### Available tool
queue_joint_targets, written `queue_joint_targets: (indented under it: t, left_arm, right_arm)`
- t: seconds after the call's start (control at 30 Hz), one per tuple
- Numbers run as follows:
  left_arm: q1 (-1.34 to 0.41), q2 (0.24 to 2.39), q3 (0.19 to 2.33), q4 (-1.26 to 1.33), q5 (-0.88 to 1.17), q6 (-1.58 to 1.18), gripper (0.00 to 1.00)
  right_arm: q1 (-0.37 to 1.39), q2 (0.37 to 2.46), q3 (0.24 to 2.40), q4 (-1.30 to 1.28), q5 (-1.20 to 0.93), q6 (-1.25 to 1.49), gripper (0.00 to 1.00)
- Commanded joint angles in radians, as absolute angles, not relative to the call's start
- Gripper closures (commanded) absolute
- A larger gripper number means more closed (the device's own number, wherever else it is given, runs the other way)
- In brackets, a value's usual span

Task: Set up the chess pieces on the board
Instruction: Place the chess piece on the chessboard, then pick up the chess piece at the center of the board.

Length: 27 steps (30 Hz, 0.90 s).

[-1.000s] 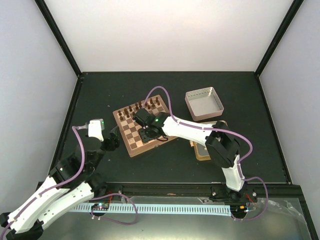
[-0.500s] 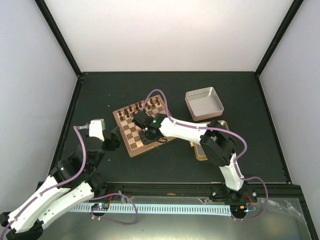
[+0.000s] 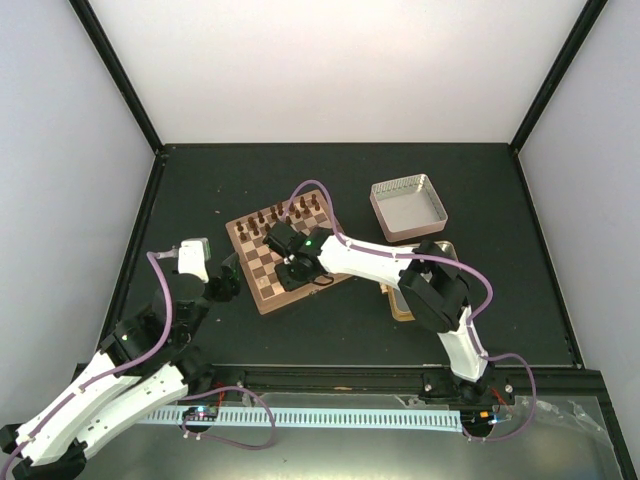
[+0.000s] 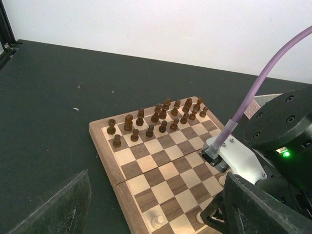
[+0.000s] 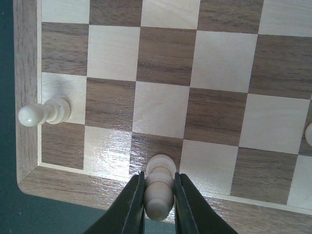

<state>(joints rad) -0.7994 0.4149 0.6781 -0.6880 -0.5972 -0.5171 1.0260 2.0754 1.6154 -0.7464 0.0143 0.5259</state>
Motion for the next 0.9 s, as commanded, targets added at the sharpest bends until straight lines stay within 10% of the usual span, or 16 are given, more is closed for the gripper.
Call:
queue_joint_targets:
  t: [0.0, 0.5, 0.87]
  left_arm:
    - [-0.795, 0.426, 0.68, -0.675, -0.592, -0.524, 0.24]
    - [-0.795, 0.437, 0.685, -0.654, -0.581, -0.511, 0.23]
    - [-0.796, 0.448, 0.665, -0.618, -0.55, -0.518, 0.23]
  right_arm:
    - [1.026, 2.085, 1.628, -0.732, -0.003, 0.51, 0.81]
    - [1.014, 1.862, 1.457, -0.634, 0.106, 0.576, 0.6]
    - [0.943, 1.77, 1.188, -0.798, 0.427, 0.78, 0.73]
